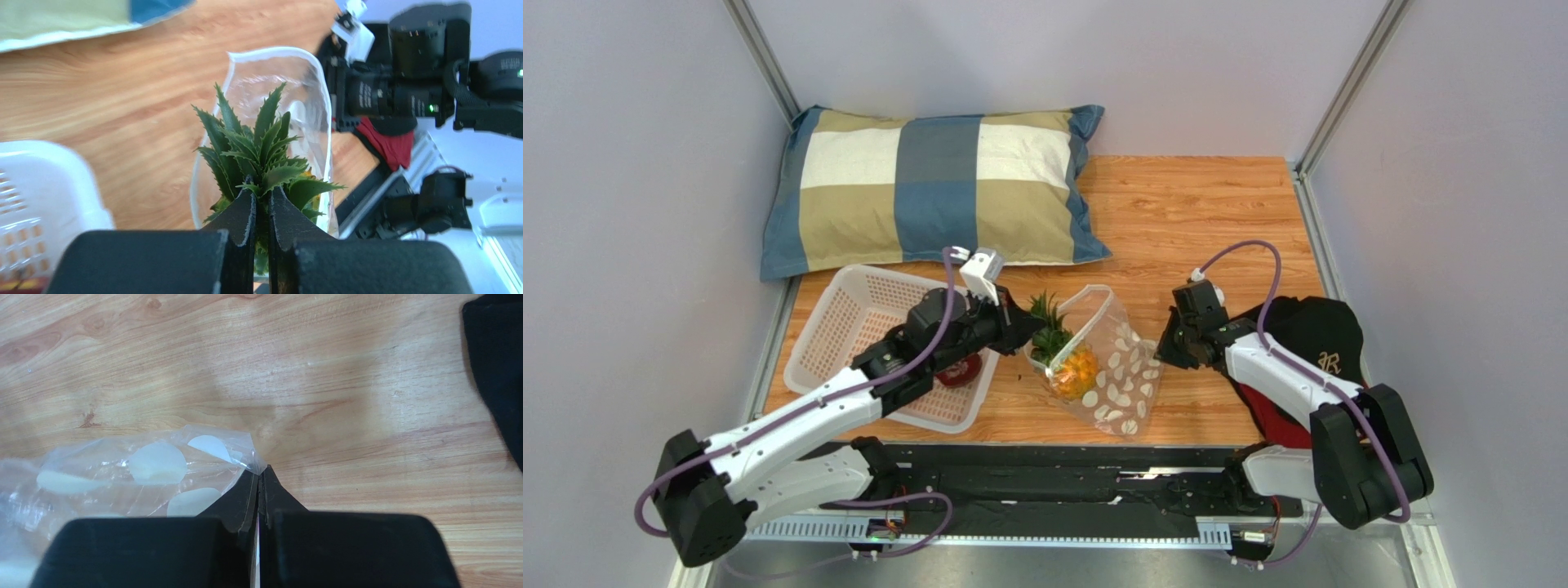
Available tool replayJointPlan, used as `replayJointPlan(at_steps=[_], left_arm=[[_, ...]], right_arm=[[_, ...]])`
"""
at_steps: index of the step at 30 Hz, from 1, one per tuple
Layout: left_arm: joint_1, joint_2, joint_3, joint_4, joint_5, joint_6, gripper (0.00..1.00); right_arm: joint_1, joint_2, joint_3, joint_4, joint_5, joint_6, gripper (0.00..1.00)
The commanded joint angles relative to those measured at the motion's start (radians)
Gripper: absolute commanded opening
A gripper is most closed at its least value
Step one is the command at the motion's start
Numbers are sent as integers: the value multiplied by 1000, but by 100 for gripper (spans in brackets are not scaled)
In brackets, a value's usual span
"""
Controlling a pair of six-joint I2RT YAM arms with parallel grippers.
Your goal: Open the zip-top bag and remove the fake food
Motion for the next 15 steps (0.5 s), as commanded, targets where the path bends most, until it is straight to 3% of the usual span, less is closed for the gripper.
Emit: replayJointPlan(at_steps=[1,12,15], left_arm=[[-5,-149,44,-148,-222,6,0],[-3,-375,139,-433,-672,149,0],[-3,-398,147,-487,-725,158,0]], right_arm=[[-12,19,23,45,50,-43,0],[-14,68,43,64,56,-60,0],[-14,60,49,51,59,-68,0]])
